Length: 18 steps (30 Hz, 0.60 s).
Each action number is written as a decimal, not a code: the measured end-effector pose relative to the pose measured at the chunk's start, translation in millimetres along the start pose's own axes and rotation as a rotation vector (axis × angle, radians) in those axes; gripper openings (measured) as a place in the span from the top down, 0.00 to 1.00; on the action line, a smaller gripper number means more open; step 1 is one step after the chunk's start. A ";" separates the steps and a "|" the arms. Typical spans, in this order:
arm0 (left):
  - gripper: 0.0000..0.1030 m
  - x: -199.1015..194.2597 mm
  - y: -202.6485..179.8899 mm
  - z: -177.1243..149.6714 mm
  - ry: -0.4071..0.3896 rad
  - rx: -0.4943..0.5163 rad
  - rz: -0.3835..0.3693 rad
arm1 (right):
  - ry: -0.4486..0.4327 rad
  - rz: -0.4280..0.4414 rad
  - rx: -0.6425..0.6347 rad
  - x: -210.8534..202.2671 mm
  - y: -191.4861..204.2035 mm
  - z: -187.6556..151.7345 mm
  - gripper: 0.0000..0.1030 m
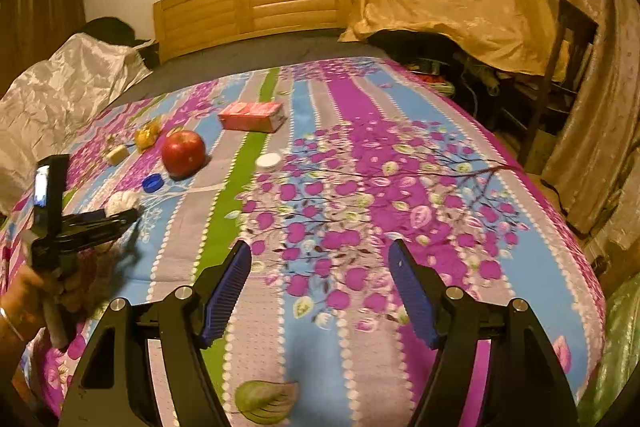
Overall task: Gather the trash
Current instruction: 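Grasp the white cloth with the left tool while the right tool grasps the beige sponge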
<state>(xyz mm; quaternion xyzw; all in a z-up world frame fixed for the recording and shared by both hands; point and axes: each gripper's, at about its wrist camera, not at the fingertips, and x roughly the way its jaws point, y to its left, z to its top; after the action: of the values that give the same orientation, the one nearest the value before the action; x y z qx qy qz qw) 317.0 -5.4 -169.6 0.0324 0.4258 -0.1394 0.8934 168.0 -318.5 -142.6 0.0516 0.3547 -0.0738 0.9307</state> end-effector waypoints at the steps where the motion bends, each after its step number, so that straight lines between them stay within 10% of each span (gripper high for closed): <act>1: 0.69 -3.1 1.7 -0.7 -0.012 -0.006 -0.020 | 0.000 0.007 -0.007 -0.7 3.7 1.3 0.30; 8: 0.72 -57.6 29.6 -31.3 -0.099 -0.160 -0.027 | 0.003 0.094 -0.105 0.6 45.2 11.3 0.30; 18: 0.72 -131.3 76.0 -82.2 -0.140 -0.245 0.180 | 0.066 0.365 -0.256 41.4 164.3 35.9 0.30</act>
<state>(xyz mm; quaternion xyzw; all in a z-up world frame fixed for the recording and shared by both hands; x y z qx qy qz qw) 197.6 111.0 -125.4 -0.0486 0.3717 -0.0078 0.9270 250.6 -166.4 -136.4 -0.0013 0.3762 0.1432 0.9154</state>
